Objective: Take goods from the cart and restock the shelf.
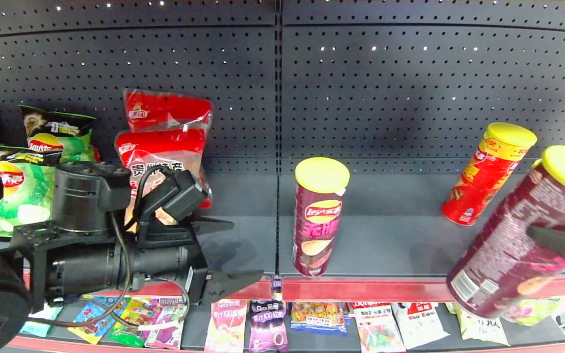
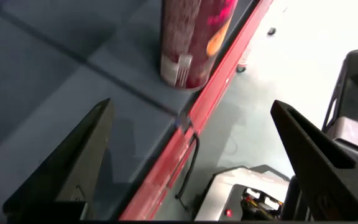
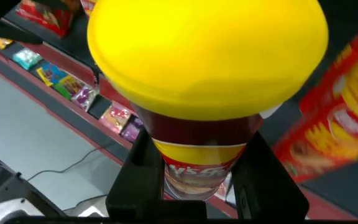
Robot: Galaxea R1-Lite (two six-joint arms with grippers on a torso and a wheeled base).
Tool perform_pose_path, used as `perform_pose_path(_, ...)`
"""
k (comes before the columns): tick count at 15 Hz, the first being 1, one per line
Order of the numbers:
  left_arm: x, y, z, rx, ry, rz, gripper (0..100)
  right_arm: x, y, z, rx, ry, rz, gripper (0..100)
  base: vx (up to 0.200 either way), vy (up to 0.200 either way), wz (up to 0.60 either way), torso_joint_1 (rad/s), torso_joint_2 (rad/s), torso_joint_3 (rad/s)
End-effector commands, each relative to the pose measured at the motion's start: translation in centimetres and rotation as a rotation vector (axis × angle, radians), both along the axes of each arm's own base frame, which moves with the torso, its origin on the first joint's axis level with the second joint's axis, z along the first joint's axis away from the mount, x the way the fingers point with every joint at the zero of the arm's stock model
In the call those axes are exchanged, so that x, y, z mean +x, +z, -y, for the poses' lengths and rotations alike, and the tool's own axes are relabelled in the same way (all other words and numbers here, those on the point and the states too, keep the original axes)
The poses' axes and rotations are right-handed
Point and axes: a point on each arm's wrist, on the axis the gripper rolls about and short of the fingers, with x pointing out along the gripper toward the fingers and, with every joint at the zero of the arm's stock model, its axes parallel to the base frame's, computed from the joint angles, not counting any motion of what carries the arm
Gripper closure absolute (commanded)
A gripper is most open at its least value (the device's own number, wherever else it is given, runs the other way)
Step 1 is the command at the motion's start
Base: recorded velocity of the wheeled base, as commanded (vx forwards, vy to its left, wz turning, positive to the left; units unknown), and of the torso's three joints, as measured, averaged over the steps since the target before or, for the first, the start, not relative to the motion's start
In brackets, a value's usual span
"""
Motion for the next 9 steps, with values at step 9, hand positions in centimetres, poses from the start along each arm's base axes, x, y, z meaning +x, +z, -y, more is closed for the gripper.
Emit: perform_pose_path(9,-1.8,0.4,-1.2,-0.017,0.030,0.011,0,17.7,-1.4,-8.5,0.017,0.078,0.001,100,0.000,0.000,0.00,0.000,0.00,0.000)
